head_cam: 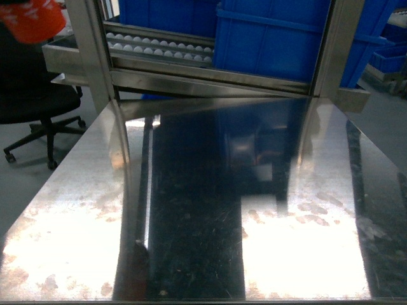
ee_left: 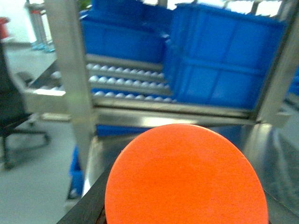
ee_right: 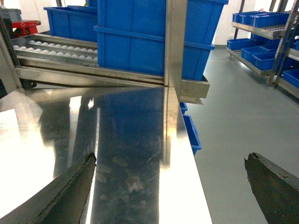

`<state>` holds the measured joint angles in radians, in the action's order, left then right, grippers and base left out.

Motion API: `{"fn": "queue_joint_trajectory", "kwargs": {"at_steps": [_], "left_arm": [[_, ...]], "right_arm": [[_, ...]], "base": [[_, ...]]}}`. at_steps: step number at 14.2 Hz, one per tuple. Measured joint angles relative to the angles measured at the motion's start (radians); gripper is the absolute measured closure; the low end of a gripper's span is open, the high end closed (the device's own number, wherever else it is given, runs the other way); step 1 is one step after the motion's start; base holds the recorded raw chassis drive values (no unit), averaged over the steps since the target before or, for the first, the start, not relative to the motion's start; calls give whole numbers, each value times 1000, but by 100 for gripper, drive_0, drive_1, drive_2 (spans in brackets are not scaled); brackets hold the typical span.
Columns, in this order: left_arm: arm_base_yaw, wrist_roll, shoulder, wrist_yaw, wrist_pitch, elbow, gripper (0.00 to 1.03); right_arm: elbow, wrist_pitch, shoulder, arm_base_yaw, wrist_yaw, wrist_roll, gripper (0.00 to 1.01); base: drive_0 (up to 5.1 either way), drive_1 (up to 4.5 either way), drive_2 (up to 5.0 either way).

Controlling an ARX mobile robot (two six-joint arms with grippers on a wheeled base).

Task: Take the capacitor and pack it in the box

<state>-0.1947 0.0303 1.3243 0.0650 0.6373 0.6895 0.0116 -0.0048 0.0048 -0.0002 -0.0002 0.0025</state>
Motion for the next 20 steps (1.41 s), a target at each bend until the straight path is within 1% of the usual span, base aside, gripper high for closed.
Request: {"fn": "queue_joint_trajectory", "kwargs": {"at_steps": [1,2,5,8,9,10,11,16,17,19,20], "left_arm": [[5,-10,-42,75,21,-64,59],[55,-12,-146,89,74,-211,59],[88,-13,-259,38,98,-378,59],[124,-13,-377,15,95,-483,59],[169,-14,-423,-54,78,-517,59],[191,-14,-455,-61,66,-537,59],[199,-14,-497,-58,49,-558,59],[196,-16,-707,-62,-87,-638,59],[196,-16,-753,-63,-86,-676,59],[196,-16,-956,-63,-276,-676,59],[196,-16,-978,-63,-296,-676,59]], "right_arm": [[0,0,0,0,0,0,3],[0,0,0,0,0,0,3],[0,-1,0,0,0,0,3],[0,0,0,0,0,0,3],[0,0,0,0,0,0,3],[0,-1,0,0,1,0,3],[0,0,0,0,0,0,3],[0,0,0,0,0,0,3],[0,0,0,0,0,0,3],[0,-1,0,0,0,0,3],[0,0,0,0,0,0,3]], "base": [[0,0,0],[0,0,0],[0,0,0],[0,0,0],[0,0,0],[0,0,0],[0,0,0],[0,0,0],[0,0,0],[0,0,0],[0,0,0]]}}
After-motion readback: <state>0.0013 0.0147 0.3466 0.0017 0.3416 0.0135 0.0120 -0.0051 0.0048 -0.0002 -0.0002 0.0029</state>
